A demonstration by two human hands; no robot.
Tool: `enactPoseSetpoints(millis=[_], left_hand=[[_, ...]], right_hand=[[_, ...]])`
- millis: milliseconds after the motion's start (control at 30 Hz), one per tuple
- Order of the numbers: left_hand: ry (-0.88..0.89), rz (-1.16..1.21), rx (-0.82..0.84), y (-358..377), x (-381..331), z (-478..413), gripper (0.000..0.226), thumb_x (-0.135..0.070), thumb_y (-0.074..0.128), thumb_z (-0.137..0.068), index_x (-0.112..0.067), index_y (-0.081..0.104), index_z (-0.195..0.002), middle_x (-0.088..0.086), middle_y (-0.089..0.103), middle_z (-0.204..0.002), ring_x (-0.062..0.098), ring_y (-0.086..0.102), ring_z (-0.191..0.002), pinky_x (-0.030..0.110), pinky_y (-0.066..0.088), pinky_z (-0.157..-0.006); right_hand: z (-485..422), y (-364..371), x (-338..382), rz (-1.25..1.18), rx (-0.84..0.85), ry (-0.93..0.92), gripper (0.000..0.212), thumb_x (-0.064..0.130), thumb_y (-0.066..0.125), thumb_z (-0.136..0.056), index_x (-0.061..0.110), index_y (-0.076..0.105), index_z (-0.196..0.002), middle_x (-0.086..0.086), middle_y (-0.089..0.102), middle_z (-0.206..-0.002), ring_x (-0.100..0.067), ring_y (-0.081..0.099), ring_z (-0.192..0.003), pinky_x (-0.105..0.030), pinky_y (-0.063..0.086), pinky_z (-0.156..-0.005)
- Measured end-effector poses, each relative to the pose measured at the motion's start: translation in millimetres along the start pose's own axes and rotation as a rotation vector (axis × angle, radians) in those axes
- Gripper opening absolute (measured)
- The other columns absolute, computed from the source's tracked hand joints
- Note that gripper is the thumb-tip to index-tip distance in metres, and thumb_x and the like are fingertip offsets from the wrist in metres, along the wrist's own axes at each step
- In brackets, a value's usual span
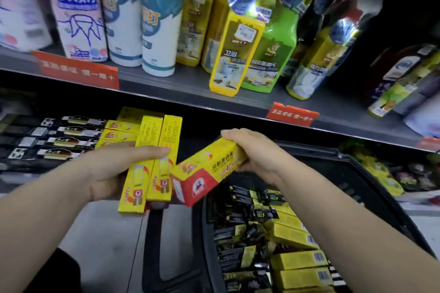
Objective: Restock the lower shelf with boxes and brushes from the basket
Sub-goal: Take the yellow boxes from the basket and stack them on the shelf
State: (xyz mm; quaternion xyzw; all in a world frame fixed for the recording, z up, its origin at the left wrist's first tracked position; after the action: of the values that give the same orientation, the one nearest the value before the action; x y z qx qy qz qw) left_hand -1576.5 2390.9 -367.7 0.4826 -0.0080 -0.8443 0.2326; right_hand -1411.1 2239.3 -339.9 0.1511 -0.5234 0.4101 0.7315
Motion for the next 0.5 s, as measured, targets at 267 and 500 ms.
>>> enactPoseSetpoints(millis=[267, 500], left_hand=[[0.098, 0.152, -0.544, -110, 13, -18, 0.034, -0.009, 0.070, -0.079, -0.006, 0.061, -0.112, 0.019, 0.072, -0.091, 0.033, 0.069, -0.078, 0.054, 0.056, -0.071], [0.108, 0.432, -0.661, -121, 32, -45, 0.025, -0.005, 0.072, -0.077, -0.006, 0.062, -0.100, 0.017, 0.068, -0.089, 0.027, 0.068, -0.065, 0.041, 0.055, -0.050]], right_hand=[[-59, 54, 4, -0.056, -0.018, 0.182, 0.036, 0.043, 0.065, -0.083, 0.008, 0.063, -0.088, -0.007, 0.071, -0.066, -0.019, 0.069, -0.055, -0.022, 0.051, -0.046], [-109, 79, 9, -0.233, -0.143, 0.165, 0.024, 0.031, 0.061, -0.090, 0.008, 0.057, -0.084, -0.011, 0.066, -0.077, -0.022, 0.066, -0.066, -0.028, 0.057, -0.049]])
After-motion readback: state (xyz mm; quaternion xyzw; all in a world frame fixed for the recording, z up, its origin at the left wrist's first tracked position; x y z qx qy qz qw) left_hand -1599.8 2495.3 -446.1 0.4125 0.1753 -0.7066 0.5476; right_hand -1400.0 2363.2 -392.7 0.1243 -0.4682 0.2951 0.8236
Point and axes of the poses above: each hand's wrist, its own z-axis away from the middle knuckle, its own y-axis out of the palm, x = y × z, the point moved 5 cm from there along -z, towards the middle knuckle
